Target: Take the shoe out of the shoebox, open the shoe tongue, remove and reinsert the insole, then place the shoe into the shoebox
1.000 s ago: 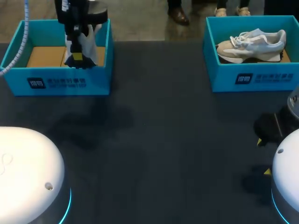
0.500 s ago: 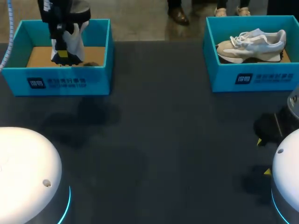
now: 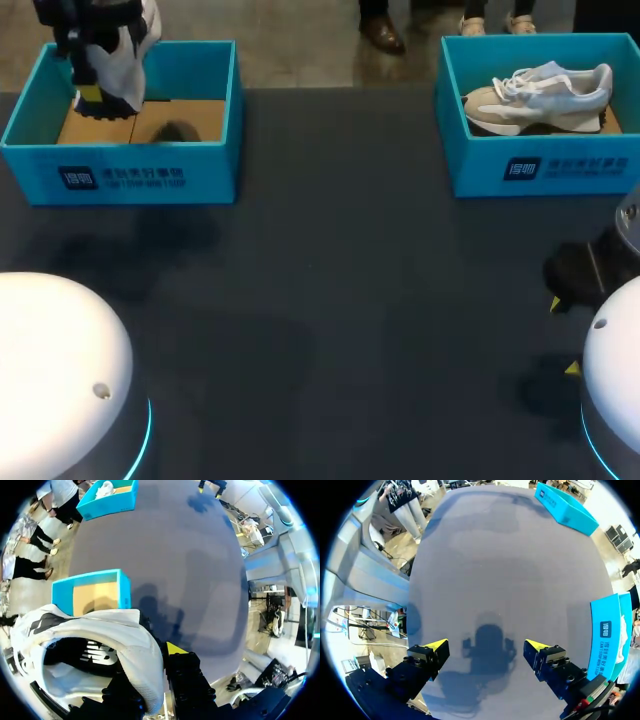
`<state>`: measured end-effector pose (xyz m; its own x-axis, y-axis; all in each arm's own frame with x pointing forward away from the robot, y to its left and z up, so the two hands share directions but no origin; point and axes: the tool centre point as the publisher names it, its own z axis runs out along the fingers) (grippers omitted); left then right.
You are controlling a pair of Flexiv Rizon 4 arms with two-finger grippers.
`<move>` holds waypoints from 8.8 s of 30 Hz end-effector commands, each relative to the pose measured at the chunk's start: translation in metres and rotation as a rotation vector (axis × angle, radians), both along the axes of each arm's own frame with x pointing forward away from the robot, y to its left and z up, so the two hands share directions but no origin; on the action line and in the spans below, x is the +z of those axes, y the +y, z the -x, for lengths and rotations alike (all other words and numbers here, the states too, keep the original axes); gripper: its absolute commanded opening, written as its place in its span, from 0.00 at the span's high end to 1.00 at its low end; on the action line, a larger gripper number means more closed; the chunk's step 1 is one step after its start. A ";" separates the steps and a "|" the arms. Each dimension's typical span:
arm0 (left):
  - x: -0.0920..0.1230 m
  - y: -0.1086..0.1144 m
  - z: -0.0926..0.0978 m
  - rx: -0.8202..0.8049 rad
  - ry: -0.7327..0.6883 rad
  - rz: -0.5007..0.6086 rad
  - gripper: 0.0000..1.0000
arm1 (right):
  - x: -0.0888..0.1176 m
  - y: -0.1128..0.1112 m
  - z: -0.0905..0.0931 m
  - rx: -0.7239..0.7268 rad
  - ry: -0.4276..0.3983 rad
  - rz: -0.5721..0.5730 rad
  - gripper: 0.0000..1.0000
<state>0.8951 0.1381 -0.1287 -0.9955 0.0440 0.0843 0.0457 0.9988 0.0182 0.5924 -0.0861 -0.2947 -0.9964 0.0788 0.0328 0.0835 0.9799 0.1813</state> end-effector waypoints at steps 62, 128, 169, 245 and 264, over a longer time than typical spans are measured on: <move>0.009 0.134 -0.110 -1.236 -0.056 -0.117 1.00 | 0.000 0.000 0.003 -0.001 -0.005 0.002 0.00; -0.120 0.165 -0.215 -1.554 0.075 -0.216 1.00 | 0.000 0.000 0.003 -0.001 -0.005 0.002 0.00; -0.167 0.167 -0.178 -1.560 0.124 -0.188 1.00 | 0.000 0.000 0.003 -0.001 -0.005 0.002 0.00; -0.235 0.165 -0.160 -1.570 0.230 -0.082 0.45 | 0.000 0.000 0.003 -0.001 -0.005 0.002 0.00; -0.197 0.151 -0.167 -1.576 0.097 -0.084 0.00 | 0.000 0.000 0.003 -0.001 -0.005 0.002 0.00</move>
